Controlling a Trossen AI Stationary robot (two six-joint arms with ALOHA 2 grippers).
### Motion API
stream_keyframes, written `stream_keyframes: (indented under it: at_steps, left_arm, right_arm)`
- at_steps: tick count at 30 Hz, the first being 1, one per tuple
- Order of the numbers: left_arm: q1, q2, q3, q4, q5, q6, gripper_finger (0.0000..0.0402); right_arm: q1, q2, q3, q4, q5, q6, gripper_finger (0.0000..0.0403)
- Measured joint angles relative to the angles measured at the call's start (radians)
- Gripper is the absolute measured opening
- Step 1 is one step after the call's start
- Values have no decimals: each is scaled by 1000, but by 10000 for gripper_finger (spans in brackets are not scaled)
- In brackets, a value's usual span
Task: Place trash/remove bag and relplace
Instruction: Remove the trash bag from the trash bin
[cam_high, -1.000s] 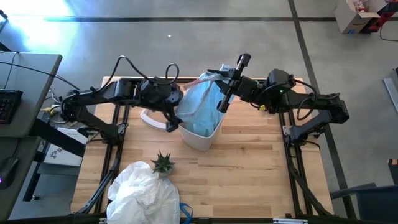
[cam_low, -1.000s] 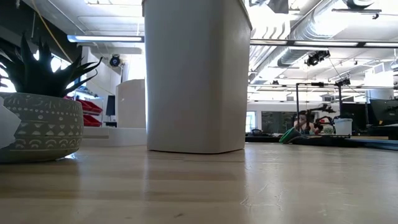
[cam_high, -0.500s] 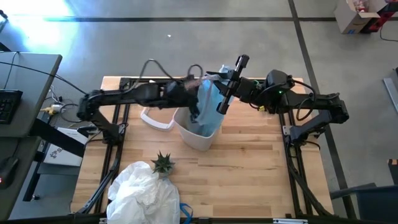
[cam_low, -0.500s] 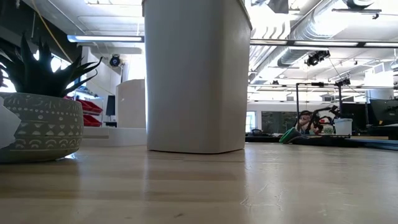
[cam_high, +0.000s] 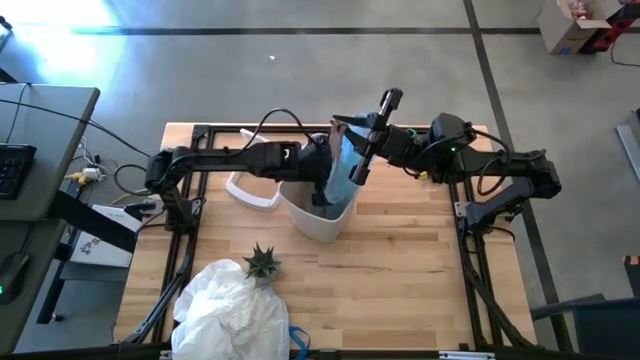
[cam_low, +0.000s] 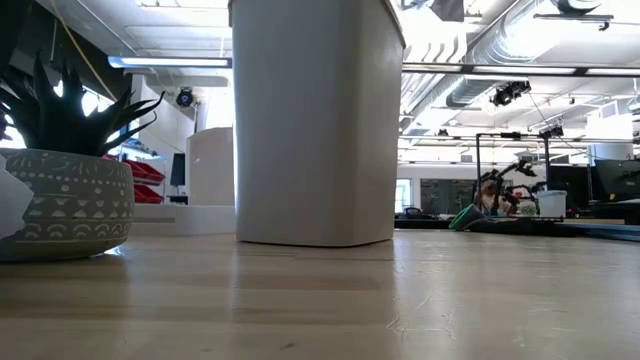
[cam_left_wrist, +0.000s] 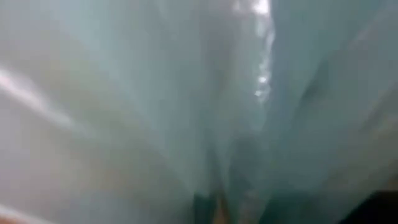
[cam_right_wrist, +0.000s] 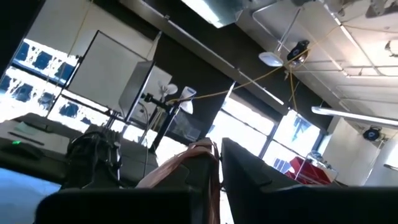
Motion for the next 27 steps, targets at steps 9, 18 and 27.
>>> stream_keyframes:
  at_steps: [9,18,27]
  left_arm:
    - [12,-16,1,-10,11,-2,0]
    - [35,-17,3,-11,38,-26,0]
    - [45,-20,6,11,75,-40,0]
  right_arm:
    - [7,-11,0,132,-89,-19,21]
    - [24,-29,104,201,-235,31,21]
    - [35,-27,272,95,-339,129,21]
